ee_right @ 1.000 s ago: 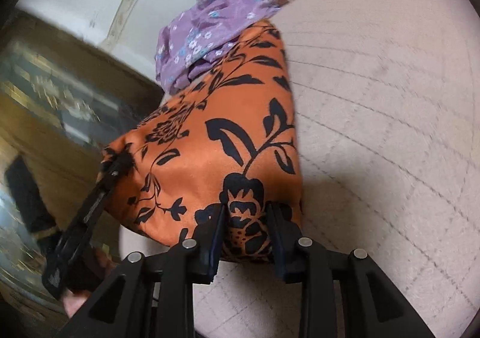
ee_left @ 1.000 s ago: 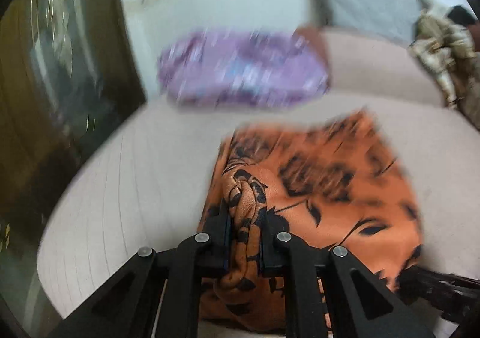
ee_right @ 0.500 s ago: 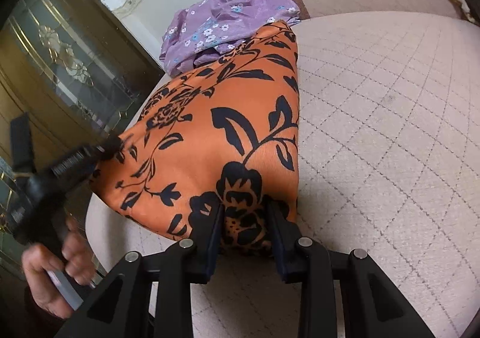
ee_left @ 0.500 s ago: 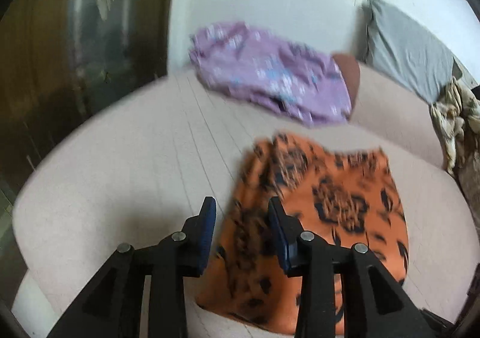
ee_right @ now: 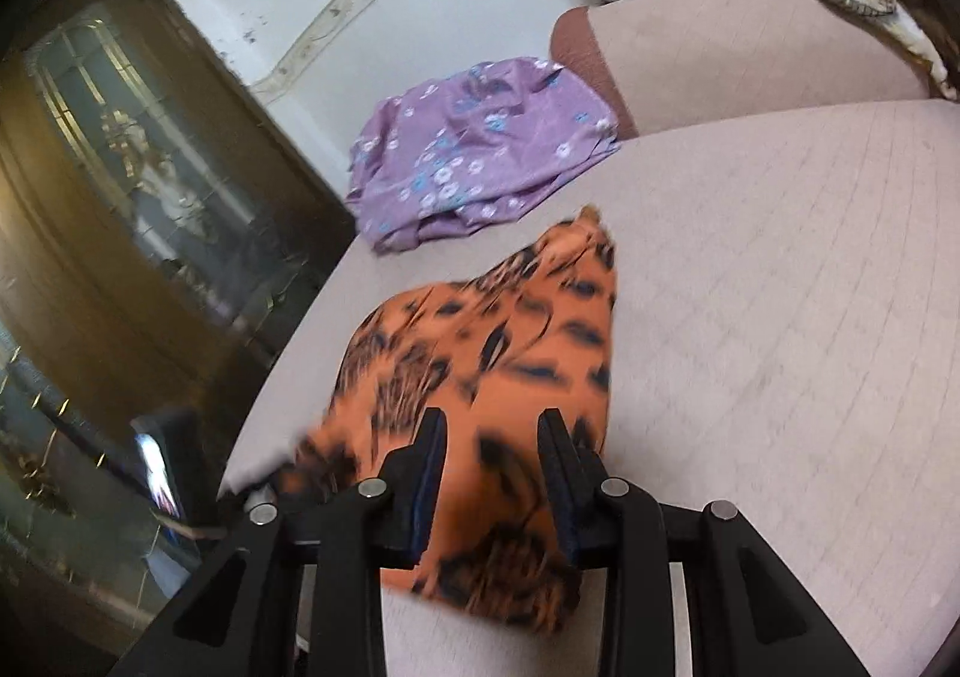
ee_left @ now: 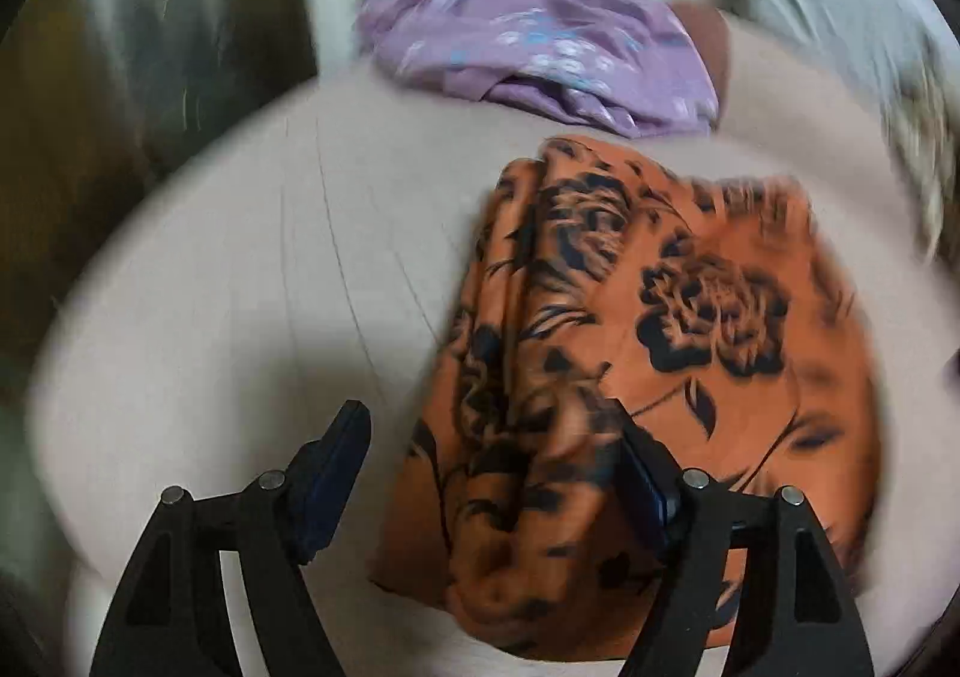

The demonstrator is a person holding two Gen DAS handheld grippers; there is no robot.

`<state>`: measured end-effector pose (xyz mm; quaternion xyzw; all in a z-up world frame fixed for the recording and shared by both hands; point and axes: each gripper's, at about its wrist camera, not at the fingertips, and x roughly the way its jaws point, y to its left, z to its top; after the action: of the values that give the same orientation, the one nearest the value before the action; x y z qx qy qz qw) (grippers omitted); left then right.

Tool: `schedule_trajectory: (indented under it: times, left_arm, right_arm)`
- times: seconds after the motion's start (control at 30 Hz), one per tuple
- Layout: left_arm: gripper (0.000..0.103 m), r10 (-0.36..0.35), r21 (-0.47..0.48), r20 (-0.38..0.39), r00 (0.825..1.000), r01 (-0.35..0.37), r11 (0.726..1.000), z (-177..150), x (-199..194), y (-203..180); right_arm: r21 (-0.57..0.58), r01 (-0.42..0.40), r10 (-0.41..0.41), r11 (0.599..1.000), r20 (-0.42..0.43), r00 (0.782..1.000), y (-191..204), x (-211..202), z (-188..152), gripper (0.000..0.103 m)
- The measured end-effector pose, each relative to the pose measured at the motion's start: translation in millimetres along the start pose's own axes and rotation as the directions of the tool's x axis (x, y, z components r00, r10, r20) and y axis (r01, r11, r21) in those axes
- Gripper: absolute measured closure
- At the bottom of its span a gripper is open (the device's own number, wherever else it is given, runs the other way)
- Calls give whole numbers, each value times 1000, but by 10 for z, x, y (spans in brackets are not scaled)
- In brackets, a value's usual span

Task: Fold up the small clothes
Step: 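Fold the edge inward with the left gripper while the right gripper presses the blouse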

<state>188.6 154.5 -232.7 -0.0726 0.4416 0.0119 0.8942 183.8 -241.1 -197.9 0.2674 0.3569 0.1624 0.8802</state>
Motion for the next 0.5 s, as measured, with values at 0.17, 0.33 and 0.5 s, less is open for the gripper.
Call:
schedule_trajectory:
  times: [0.17, 0.33, 0.5]
  left_arm:
    - [24, 13, 29, 47, 999, -15, 999, 43, -83, 3]
    - [24, 34, 52, 44, 998, -36, 998, 86, 8, -38]
    - [19, -26, -46, -22, 999, 25, 999, 81, 111, 100]
  right_arm:
    - [57, 32, -29, 998, -43, 999, -104, 420, 222, 68]
    - [91, 47, -39, 995, -90, 995, -109, 966, 353, 68]
    - [71, 129, -114, 989, -183, 976, -212, 1525, 356, 69]
